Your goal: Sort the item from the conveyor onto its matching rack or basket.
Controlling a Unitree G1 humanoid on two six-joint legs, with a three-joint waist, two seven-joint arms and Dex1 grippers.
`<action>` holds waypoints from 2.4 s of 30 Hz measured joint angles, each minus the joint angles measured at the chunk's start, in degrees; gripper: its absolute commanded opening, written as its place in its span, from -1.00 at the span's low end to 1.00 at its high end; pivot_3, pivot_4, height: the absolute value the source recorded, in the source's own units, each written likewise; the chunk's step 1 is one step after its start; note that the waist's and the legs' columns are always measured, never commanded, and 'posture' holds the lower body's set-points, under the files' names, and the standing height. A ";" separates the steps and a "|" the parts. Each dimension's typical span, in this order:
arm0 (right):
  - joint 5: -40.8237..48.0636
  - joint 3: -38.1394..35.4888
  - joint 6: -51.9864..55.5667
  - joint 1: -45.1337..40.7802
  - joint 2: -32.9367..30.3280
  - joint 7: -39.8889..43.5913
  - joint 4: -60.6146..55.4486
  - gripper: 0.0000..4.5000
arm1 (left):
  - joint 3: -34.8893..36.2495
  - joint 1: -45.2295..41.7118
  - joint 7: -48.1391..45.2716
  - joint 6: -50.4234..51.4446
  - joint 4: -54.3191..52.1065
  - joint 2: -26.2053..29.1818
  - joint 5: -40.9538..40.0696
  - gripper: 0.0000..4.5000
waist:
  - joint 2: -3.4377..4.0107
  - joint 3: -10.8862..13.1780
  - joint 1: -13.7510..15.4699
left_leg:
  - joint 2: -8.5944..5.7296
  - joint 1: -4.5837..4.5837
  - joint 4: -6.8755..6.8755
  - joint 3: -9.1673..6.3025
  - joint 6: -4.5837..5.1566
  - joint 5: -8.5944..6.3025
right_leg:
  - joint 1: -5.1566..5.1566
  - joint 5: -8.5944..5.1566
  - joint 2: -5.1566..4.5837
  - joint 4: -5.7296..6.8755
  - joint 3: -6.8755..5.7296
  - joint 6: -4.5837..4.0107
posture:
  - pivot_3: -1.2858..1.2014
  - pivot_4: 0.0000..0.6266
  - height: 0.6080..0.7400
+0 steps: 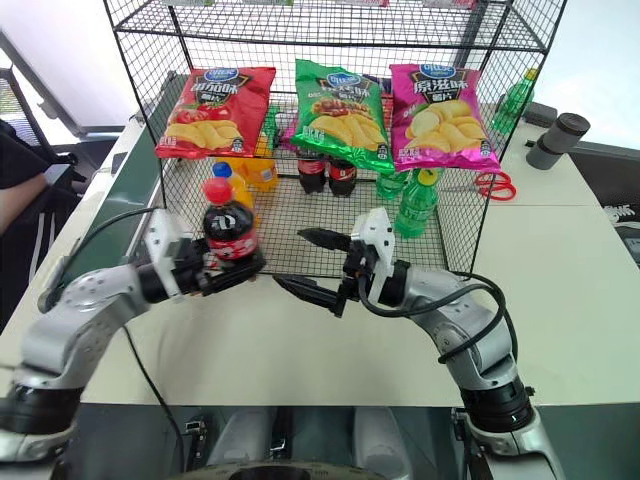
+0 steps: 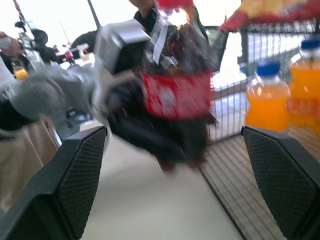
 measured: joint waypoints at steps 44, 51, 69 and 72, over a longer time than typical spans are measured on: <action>-19.57 -3.11 -18.59 -3.88 7.59 -15.56 24.55 0.33 | 1.21 4.46 -0.59 -8.12 7.68 -4.86 8.66 1.00 | 0.01 0.00 -0.14 | 0.11 -0.02 0.25 0.04 0.07 -0.01 | -0.03 0.03 0.46 0.23 0.04 0.10 | 0.03 -0.52 1.00; -26.14 -5.33 -30.74 -10.49 12.93 -21.70 44.07 0.33 | 2.99 6.10 3.12 -9.39 7.37 -5.30 9.22 1.00 | 0.03 0.02 -0.30 | 0.13 -0.03 0.23 0.05 0.07 -0.01 | -0.06 0.03 0.41 0.24 0.05 0.09 | 0.03 -0.52 1.00; -27.10 -7.10 -42.57 -22.49 21.38 -20.14 68.48 0.33 | 3.32 7.18 4.42 -9.00 4.62 -4.81 9.94 1.00 | 0.06 0.03 -1.80 | 0.10 0.02 0.20 0.08 0.03 0.01 | -0.07 0.03 0.23 0.37 0.06 0.10 | 0.03 -0.52 1.00; -27.04 -7.61 -42.99 -22.81 21.47 -19.22 69.17 0.93 | 3.32 7.21 4.73 -8.89 4.48 -4.81 9.94 1.00 | 0.06 0.03 -1.81 | 0.10 0.03 0.20 0.08 0.03 0.01 | -0.07 0.03 0.23 0.38 0.06 0.10 | 0.03 -0.52 1.00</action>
